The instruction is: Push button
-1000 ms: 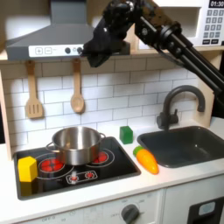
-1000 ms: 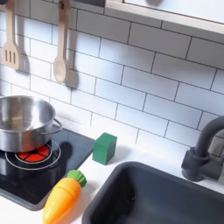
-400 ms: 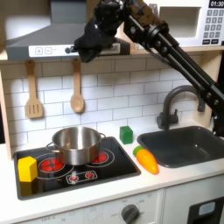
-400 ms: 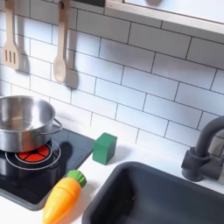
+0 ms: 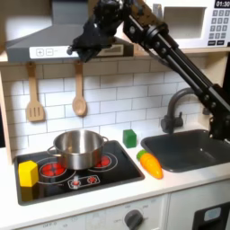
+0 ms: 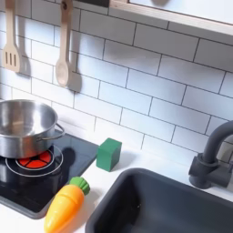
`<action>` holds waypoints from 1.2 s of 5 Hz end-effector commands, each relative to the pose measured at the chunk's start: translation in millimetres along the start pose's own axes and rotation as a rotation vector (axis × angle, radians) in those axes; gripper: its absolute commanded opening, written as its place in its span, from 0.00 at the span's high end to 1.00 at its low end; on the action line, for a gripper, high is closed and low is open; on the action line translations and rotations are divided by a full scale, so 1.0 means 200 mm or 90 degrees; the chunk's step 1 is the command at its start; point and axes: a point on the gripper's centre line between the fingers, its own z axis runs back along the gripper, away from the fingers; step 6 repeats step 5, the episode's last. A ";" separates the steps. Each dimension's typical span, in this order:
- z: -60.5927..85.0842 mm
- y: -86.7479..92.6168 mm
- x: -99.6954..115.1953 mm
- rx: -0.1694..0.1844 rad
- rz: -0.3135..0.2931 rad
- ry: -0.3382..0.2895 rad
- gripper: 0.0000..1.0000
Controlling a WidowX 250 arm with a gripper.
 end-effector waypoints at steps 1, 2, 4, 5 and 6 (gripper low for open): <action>-0.04 -0.06 0.01 -0.007 -0.016 0.001 1.00; -0.05 -0.05 0.03 0.002 -0.014 -0.002 1.00; -0.06 -0.04 0.06 0.016 -0.027 -0.002 1.00; -0.06 -0.05 0.05 0.017 -0.034 0.006 1.00; -0.06 -0.05 0.05 0.017 -0.034 0.006 1.00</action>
